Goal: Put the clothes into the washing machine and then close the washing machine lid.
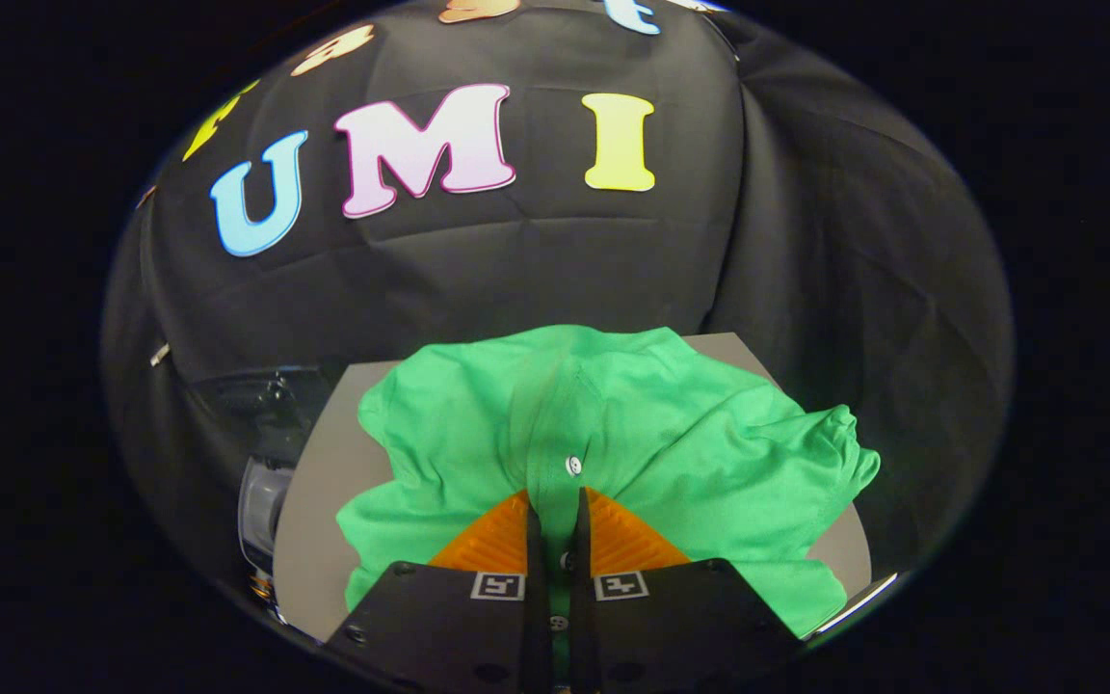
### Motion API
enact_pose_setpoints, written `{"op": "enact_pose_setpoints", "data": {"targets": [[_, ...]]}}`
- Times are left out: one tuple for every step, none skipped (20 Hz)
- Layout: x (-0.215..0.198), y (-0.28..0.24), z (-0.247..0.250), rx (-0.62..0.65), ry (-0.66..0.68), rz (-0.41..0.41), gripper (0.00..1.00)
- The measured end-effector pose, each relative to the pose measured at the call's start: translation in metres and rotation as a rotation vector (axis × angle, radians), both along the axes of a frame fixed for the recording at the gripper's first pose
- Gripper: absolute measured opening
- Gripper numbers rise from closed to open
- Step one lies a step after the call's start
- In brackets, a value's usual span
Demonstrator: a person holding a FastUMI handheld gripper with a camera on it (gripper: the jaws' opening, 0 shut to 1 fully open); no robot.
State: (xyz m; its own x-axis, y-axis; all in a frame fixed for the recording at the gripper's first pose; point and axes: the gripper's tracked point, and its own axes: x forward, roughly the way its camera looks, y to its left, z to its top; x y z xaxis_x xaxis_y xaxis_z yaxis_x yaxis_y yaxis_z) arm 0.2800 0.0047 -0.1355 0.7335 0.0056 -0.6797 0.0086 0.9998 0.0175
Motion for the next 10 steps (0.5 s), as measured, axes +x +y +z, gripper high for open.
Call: {"op": "enact_pose_setpoints", "data": {"targets": [[0.0, 0.002, 0.008, 0.003, -0.008, 0.004, 0.12], [0.0, 0.002, 0.015, 0.003, -0.016, 0.008, 0.11], [0.001, 0.006, 0.025, 0.015, -0.028, 0.01, 0.11], [0.002, 0.009, 0.037, 0.034, -0.037, 0.012, 0.12], [0.002, 0.015, 0.048, 0.054, -0.048, 0.014, 0.11], [0.002, 0.022, 0.059, 0.072, -0.061, 0.019, 0.11], [0.003, 0.03, 0.07, 0.084, -0.076, 0.026, 0.11], [0.003, 0.039, 0.08, 0.095, -0.091, 0.038, 0.11], [0.001, 0.049, 0.09, 0.102, -0.102, 0.053, 0.11], [-0.001, 0.061, 0.099, 0.106, -0.115, 0.072, 0.11]]}}
